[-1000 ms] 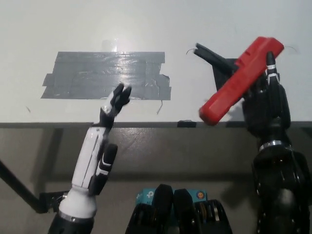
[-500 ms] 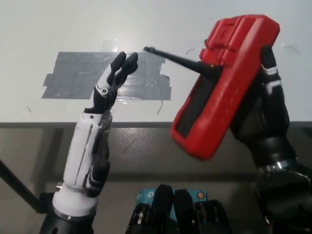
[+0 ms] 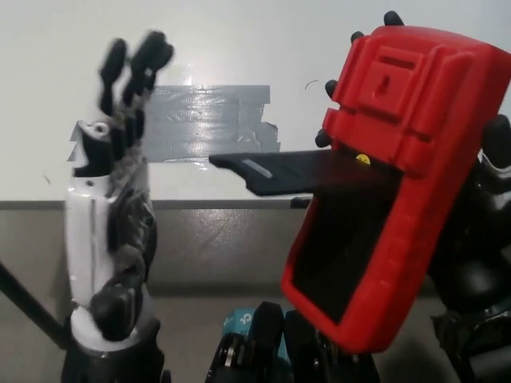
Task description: The robot first picks the multimeter with right hand and then unfolds the black stand on the back of it using left hand
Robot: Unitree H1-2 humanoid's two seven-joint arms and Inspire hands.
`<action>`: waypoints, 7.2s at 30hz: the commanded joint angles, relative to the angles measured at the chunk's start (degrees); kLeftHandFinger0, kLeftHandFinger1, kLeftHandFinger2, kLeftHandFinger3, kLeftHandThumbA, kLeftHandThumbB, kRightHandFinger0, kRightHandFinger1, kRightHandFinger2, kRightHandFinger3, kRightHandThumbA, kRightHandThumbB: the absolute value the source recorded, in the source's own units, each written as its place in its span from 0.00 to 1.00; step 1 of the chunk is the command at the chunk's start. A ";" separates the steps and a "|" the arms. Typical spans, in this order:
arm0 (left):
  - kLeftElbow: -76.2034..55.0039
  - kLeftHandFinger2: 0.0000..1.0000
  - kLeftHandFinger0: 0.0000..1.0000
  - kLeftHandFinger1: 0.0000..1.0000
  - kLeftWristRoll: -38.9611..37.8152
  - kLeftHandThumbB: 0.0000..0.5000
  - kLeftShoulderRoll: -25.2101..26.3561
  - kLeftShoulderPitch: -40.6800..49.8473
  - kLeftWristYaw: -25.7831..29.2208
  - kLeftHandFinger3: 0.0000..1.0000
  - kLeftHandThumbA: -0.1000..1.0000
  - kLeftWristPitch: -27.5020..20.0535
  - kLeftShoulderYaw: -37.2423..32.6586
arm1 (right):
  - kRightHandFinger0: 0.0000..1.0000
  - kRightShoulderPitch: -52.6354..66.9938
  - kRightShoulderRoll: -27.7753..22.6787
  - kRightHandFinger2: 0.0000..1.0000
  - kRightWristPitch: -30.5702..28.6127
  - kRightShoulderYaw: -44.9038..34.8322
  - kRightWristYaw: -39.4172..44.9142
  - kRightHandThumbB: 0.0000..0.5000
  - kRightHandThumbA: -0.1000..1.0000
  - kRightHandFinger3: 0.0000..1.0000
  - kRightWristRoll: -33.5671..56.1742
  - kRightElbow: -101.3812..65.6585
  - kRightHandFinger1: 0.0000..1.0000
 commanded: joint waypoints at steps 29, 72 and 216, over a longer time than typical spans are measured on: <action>-6.75 0.97 1.00 0.91 0.55 0.89 5.10 -2.80 -5.86 1.00 1.00 -3.19 -5.97 | 0.00 -4.96 -0.63 0.23 -2.61 -0.14 -1.13 0.29 0.00 0.12 4.74 -3.31 0.00; -3.88 0.74 0.07 0.12 -5.39 1.00 1.43 5.62 -7.06 1.00 0.84 -6.76 -16.31 | 0.00 -7.68 0.85 0.53 -6.50 -0.50 -9.55 0.25 0.00 0.11 9.79 -7.79 0.04; 15.50 1.00 1.00 1.00 27.30 0.55 18.35 16.24 25.44 1.00 1.00 -11.83 -9.92 | 1.00 -48.27 -23.76 1.00 -10.15 41.20 10.52 1.00 0.67 1.00 -70.73 104.43 1.00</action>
